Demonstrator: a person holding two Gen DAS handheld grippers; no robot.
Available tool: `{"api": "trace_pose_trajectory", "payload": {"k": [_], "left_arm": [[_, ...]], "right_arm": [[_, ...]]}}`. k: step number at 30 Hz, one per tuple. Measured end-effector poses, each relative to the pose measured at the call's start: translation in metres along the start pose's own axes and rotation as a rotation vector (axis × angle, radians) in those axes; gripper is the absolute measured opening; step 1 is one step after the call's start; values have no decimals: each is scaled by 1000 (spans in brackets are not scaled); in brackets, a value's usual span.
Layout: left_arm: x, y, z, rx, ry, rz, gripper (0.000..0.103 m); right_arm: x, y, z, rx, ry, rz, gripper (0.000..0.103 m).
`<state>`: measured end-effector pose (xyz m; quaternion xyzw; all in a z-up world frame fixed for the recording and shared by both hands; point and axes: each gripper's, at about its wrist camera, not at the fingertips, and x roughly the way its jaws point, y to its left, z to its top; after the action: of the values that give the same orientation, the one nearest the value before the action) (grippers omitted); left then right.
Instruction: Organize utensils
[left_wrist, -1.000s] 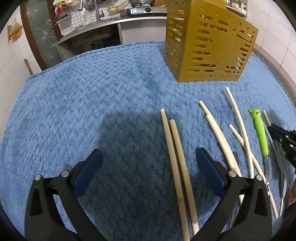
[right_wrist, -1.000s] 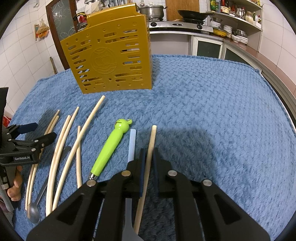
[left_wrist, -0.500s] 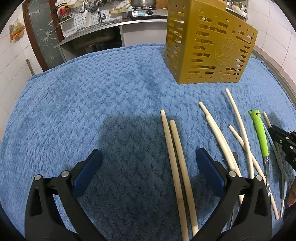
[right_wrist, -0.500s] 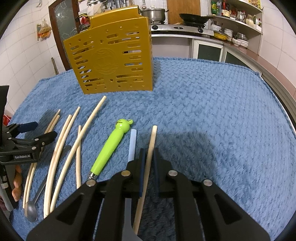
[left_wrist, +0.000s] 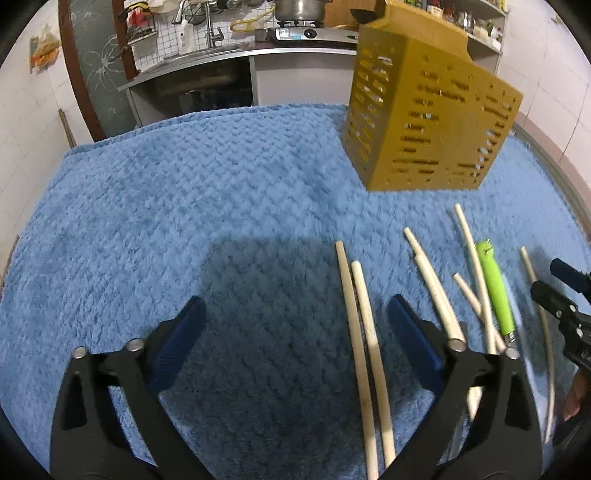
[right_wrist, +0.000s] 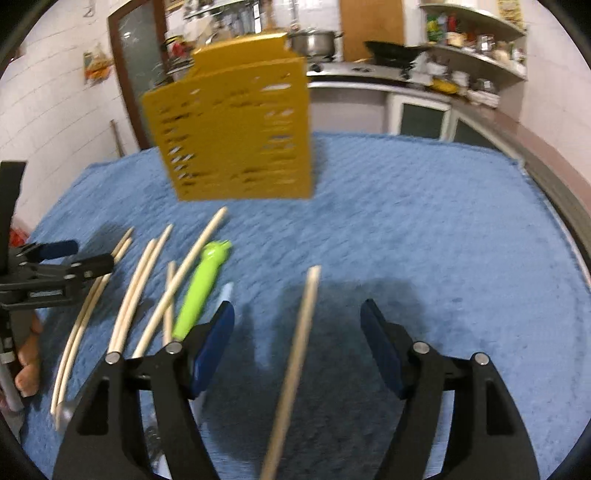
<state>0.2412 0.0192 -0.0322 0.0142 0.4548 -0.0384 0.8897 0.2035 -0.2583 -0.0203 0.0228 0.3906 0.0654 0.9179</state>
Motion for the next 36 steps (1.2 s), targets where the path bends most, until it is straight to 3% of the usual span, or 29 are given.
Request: {"api": "trace_pose_trajectory", "payload": {"k": [1,3,4,5,8,10,13,15,21,36], "left_arm": [[0,1,0,-4,3,-5,79],[1,1,1,-8,18,-12,67],[2,1,1,-9,22,-16,57],[3,1,1,-10,25,-19,55],[1,0,1,-15,22,-33,39],[-4,-1,2,-11,10,-30,22],[-1,-1,2,-2,28,-27,11],[4,0,2,-12,56,-50,8],[-1,7,8,-48,39,-96,8],[1,-16,12,19,20,-84,8]], "right_arm": [[0,-3,1,8,1,-3,66],[4,-5,1,15,21,-16,43],[6,-6,2,15,30,-19,38],[9,-6,2,17,46,-17,30],[9,-8,-3,23,55,-11,27],[7,-8,-3,17,51,-18,25],[7,-7,-4,12,49,-23,24],[8,-7,-6,13,54,-18,24],[8,-6,-6,12,57,-18,24],[9,-3,-7,8,59,-31,25]]}}
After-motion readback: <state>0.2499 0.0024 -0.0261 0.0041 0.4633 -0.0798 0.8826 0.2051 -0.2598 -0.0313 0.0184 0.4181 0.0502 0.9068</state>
